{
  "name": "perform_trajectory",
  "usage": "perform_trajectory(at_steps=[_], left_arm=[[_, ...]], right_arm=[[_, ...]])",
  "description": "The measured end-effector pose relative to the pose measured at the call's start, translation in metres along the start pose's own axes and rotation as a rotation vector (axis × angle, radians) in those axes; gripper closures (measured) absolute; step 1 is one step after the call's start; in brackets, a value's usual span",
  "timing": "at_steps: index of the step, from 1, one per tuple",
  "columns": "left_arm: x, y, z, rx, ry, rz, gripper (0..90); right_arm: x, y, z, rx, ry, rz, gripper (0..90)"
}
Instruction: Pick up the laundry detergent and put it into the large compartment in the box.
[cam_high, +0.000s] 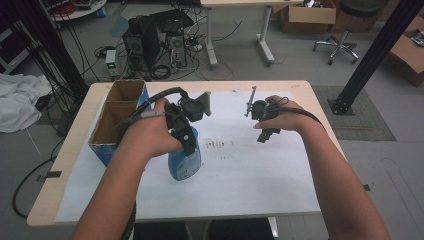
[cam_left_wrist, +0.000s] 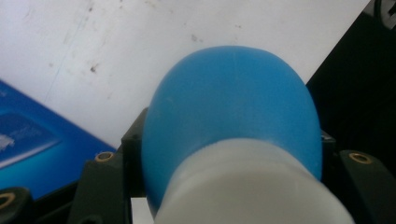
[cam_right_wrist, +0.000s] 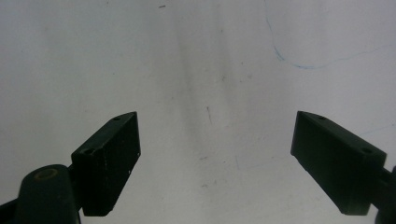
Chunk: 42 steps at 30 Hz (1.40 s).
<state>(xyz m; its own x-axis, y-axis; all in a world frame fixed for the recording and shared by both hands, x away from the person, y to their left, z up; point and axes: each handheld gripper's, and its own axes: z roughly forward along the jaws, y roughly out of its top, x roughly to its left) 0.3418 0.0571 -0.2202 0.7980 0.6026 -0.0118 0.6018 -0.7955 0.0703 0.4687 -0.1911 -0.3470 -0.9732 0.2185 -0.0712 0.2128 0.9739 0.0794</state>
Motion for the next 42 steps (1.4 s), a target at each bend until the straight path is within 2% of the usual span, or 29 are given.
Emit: perform_trajectory(at_steps=[3, 4, 7, 9, 10, 12, 13, 14, 15, 16, 18, 19, 20, 23, 29, 30, 31, 32, 34, 35, 37, 41, 42], left_arm=[[0.007, -0.003, -0.015, -0.015, 0.003, -0.043, 39.3], [0.013, -0.005, -0.024, -0.017, 0.008, -0.081, 39.3], [0.020, -0.008, -0.037, -0.030, 0.022, -0.142, 39.3], [0.026, -0.009, -0.046, -0.041, 0.024, -0.196, 39.3], [0.026, -0.009, -0.046, -0.041, 0.024, -0.196, 39.3], [0.035, -0.013, -0.057, -0.059, 0.019, -0.274, 39.3], [0.035, -0.013, -0.057, -0.059, 0.019, -0.274, 39.3], [0.041, -0.015, -0.063, -0.064, 0.017, -0.305, 39.3], [0.041, -0.015, -0.063, -0.064, 0.017, -0.305, 39.3], [0.047, -0.018, -0.070, -0.066, 0.014, -0.336, 39.3], [0.050, -0.019, -0.073, -0.065, 0.015, -0.350, 39.3], [0.054, -0.022, -0.080, -0.068, 0.021, -0.380, 39.3], [0.054, -0.022, -0.080, -0.068, 0.021, -0.380, 39.3], [0.062, -0.028, -0.093, -0.070, 0.036, -0.439, 39.3], [0.075, -0.043, -0.116, -0.116, 0.053, -0.534, 39.3], [0.075, -0.043, -0.116, -0.116, 0.053, -0.534, 39.4], [0.080, -0.050, -0.123, -0.132, 0.057, -0.562, 39.4], [0.080, -0.050, -0.123, -0.132, 0.057, -0.562, 39.4], [0.086, -0.057, -0.127, -0.134, 0.060, -0.590, 39.4], [0.091, -0.064, -0.131, -0.134, 0.069, -0.619, 39.4], [0.093, -0.067, -0.133, -0.130, 0.074, -0.633, 39.3], [0.107, -0.084, -0.140, -0.122, 0.092, -0.726, 39.4], [0.107, -0.084, -0.140, -0.122, 0.092, -0.726, 39.4]], right_arm=[[0.001, -0.001, 0.000, -0.004, 0.000, 0.001, 15.9], [0.001, -0.001, 0.000, -0.004, -0.001, 0.003, 15.9], [0.001, 0.000, -0.001, -0.005, -0.001, -0.002, 15.8], [0.001, 0.000, -0.001, -0.005, 0.000, -0.004, 15.9], [0.001, 0.000, -0.001, -0.005, 0.000, -0.004, 15.9], [0.002, 0.001, -0.001, -0.006, -0.001, -0.004, 15.9], [0.002, 0.001, -0.001, -0.006, -0.003, -0.004, 15.9], [0.002, 0.001, -0.001, -0.006, -0.004, -0.013, 15.9], [0.003, 0.002, -0.001, -0.005, -0.006, -0.012, 15.9], [0.004, 0.002, -0.001, -0.004, -0.009, -0.012, 15.8], [0.005, 0.002, -0.001, -0.010, -0.007, -0.012, 15.8], [0.005, 0.002, -0.002, -0.009, -0.010, -0.019, 15.9], [0.005, 0.002, -0.002, -0.009, -0.010, -0.019, 15.9], [0.006, 0.002, -0.003, -0.009, -0.011, -0.015, 15.9], [0.006, 0.001, -0.003, -0.015, -0.012, -0.019, 15.8], [0.006, 0.001, -0.003, -0.015, -0.012, -0.019, 15.8], [0.006, 0.001, -0.003, -0.016, -0.011, -0.022, 15.9], [0.006, 0.001, -0.003, -0.016, -0.011, -0.022, 15.9], [0.006, 0.001, -0.003, -0.016, -0.012, -0.020, 15.9], [0.006, 0.001, -0.004, -0.014, -0.014, -0.022, 15.8], [0.006, 0.001, -0.004, -0.014, -0.014, -0.022, 15.9], [0.006, 0.001, -0.004, -0.013, -0.013, -0.023, 15.9], [0.006, 0.001, -0.004, -0.012, -0.013, -0.024, 15.9]])
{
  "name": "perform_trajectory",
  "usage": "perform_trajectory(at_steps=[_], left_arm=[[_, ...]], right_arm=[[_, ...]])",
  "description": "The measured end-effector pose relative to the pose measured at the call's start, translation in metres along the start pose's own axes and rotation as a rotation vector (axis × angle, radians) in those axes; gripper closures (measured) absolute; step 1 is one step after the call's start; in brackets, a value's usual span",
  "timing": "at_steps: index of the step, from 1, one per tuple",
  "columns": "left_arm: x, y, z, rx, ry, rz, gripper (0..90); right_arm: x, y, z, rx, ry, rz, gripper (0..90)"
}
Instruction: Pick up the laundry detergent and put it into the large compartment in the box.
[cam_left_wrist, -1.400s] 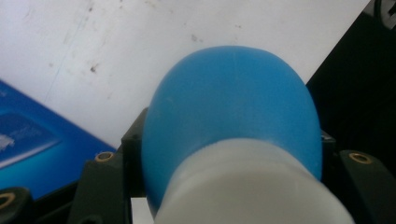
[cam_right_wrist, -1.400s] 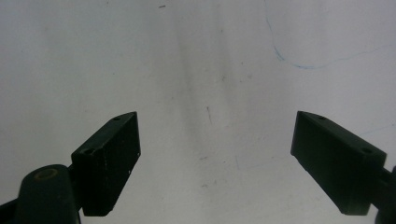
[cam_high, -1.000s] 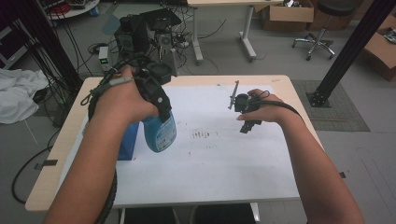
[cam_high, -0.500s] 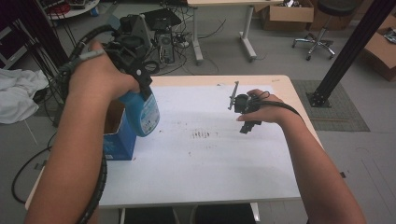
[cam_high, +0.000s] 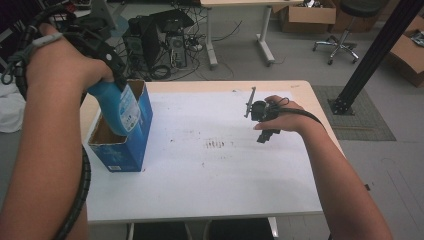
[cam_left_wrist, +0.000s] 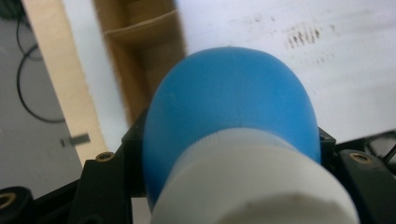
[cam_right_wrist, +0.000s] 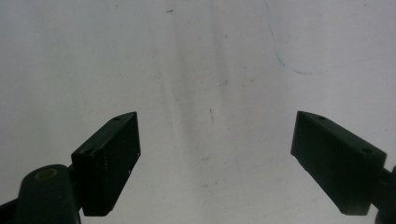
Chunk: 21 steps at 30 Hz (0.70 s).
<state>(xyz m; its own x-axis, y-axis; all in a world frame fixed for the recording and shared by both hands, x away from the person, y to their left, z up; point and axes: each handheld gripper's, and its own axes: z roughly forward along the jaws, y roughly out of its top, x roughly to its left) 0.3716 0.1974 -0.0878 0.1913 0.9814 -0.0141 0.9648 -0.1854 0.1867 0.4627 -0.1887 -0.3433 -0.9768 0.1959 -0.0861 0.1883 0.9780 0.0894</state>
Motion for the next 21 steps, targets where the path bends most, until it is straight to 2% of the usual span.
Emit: perform_trajectory(at_steps=[1, 2, 4, 5, 7, 8, 9, 15, 21], left_arm=[[0.011, -0.001, -0.001, 0.007, -0.001, -0.033, 39.4], [0.011, -0.001, -0.001, 0.007, -0.001, -0.033, 39.4], [0.020, -0.002, -0.003, 0.006, 0.002, -0.067, 39.4], [0.028, -0.003, -0.004, 0.004, 0.010, -0.097, 39.3], [0.035, -0.003, -0.004, 0.003, 0.021, -0.123, 39.4], [0.035, -0.003, -0.004, 0.003, 0.021, -0.123, 39.4], [0.041, -0.002, -0.004, 0.004, 0.033, -0.146, 39.3], [0.049, 0.004, -0.002, 0.006, 0.048, -0.170, 39.4], [0.052, 0.011, 0.009, 0.008, 0.044, -0.166, 39.4]], right_arm=[[0.000, 0.000, 0.000, 0.003, -0.001, -0.003, 15.9], [0.000, 0.000, 0.001, -0.004, 0.002, -0.001, 15.8], [0.001, 0.001, 0.001, -0.004, 0.002, -0.001, 15.8], [0.001, 0.001, 0.000, 0.002, -0.001, -0.006, 15.8], [0.001, 0.002, -0.001, 0.008, -0.003, -0.008, 15.9], [0.001, 0.002, -0.001, 0.007, -0.003, -0.009, 15.9], [0.001, 0.001, 0.000, -0.001, 0.001, -0.003, 15.9], [-0.001, 0.002, 0.001, 0.002, 0.002, 0.005, 15.9], [-0.001, 0.002, 0.001, 0.007, 0.002, 0.002, 15.9]])
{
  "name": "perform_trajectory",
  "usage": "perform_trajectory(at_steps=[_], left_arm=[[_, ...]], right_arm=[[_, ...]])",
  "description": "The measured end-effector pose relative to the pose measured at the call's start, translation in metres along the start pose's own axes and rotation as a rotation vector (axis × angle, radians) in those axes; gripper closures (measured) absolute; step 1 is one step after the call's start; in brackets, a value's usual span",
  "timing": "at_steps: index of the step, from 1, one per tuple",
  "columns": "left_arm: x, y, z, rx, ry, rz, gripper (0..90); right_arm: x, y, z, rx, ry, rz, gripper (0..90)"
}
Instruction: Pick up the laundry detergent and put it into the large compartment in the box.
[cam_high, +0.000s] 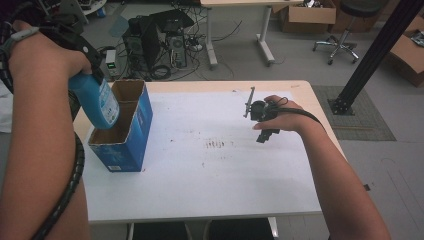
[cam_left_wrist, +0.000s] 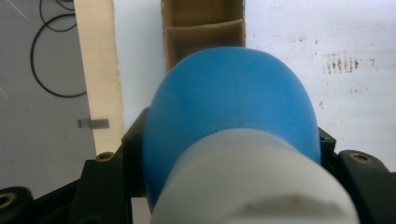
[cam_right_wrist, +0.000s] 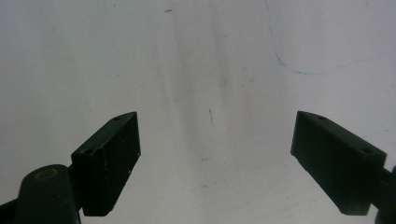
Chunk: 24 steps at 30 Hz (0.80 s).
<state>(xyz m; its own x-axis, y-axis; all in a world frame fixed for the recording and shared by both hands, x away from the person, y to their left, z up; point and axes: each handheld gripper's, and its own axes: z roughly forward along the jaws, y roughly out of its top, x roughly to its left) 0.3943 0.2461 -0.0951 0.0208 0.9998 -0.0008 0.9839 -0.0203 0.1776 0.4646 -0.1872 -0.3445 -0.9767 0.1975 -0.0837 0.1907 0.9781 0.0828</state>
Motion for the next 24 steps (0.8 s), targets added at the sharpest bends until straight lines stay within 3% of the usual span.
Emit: perform_trajectory(at_steps=[7, 24], left_arm=[[0.002, 0.005, 0.019, 0.012, 0.001, 0.015, 39.3], [0.012, 0.007, 0.094, 0.080, -0.016, 0.038, 39.3]], right_arm=[[-0.002, -0.002, -0.001, 0.004, 0.001, 0.009, 15.9], [0.000, -0.001, -0.001, 0.010, -0.005, 0.007, 15.9]])
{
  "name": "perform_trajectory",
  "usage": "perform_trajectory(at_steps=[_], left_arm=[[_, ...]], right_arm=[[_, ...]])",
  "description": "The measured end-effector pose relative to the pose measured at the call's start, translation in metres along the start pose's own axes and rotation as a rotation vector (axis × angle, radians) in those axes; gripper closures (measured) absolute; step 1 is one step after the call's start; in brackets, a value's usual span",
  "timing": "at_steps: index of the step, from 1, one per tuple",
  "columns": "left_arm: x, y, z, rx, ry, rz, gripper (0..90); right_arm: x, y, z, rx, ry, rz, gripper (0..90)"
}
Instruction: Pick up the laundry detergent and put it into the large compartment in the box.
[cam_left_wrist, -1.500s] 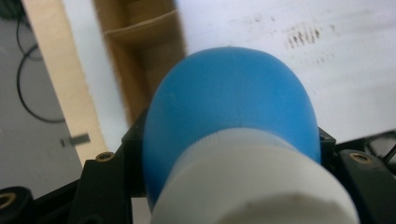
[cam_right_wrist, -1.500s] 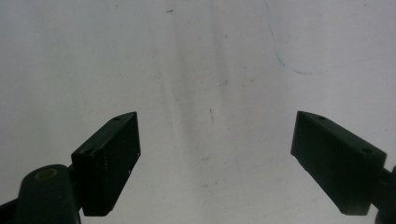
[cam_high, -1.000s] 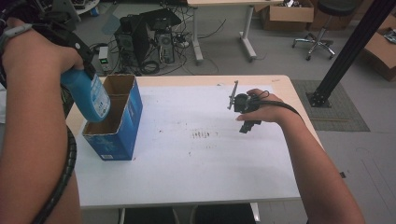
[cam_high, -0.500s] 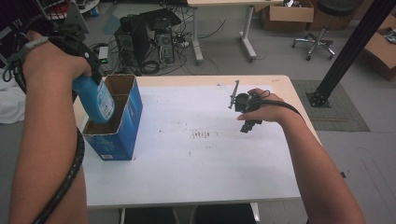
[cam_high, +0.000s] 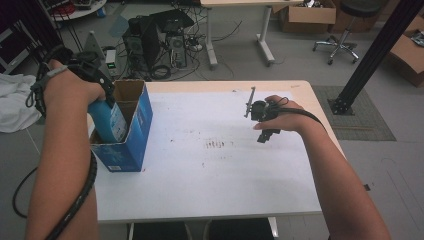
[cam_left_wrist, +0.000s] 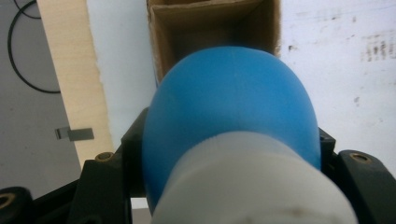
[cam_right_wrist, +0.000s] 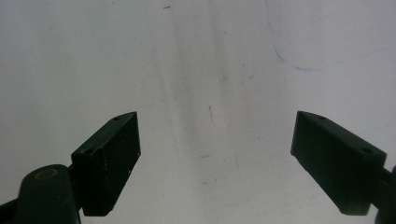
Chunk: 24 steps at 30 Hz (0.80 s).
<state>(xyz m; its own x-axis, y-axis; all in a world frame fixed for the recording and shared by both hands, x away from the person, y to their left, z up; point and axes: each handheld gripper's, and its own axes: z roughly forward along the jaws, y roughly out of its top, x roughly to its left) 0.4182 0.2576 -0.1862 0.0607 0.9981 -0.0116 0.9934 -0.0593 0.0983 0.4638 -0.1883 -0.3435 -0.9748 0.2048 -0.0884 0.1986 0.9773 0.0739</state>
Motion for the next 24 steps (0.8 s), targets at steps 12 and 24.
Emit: perform_trajectory(at_steps=[12, 24], left_arm=[[-0.001, 0.001, 0.046, 0.041, -0.028, 0.006, 39.3], [-0.001, 0.003, 0.075, 0.065, -0.027, 0.013, 39.3]], right_arm=[[0.003, 0.002, 0.003, 0.005, 0.000, -0.009, 15.8], [0.003, -0.001, 0.006, 0.010, 0.005, -0.008, 15.9]])
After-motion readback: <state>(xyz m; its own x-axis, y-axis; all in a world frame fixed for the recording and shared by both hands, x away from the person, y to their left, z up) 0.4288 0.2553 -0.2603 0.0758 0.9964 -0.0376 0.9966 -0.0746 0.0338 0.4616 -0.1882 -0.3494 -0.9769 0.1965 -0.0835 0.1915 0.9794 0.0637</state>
